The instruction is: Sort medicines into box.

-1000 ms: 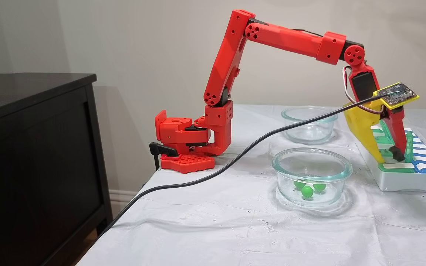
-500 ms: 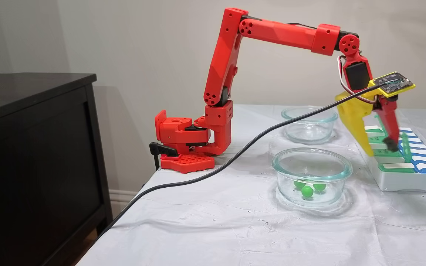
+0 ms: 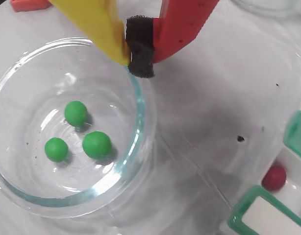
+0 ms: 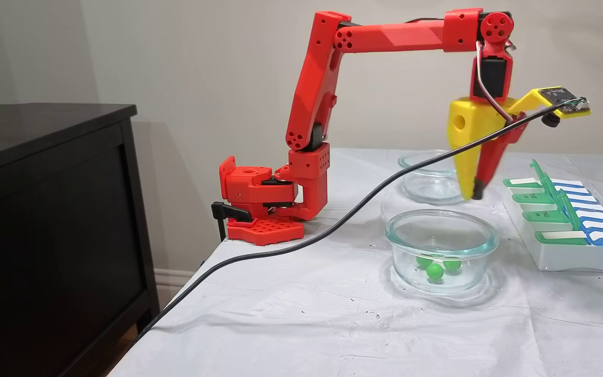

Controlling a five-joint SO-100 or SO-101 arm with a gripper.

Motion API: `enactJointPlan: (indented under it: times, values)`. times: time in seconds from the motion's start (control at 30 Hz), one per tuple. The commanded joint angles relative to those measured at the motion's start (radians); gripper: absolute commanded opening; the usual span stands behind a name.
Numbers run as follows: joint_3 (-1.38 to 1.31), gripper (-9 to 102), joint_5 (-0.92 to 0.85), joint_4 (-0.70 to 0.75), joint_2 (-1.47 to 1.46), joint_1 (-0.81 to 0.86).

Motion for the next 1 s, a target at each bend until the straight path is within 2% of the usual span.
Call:
enactJointPlan:
  times: [0.0, 0.17, 0.3, 0.53, 0.97]
  values:
    - [0.048, 0, -0.206, -0.018, 0.189, 0.091]
    - [0.244, 1, -0.414, -0.127, 0.373, 0.184]
    - [0.410, 5, -0.494, -0.210, 0.453, 0.210]
    - [0.529, 19, -0.509, -0.290, 0.387, 0.213]
    - [0.535, 19, -0.518, -0.387, 0.279, 0.255]
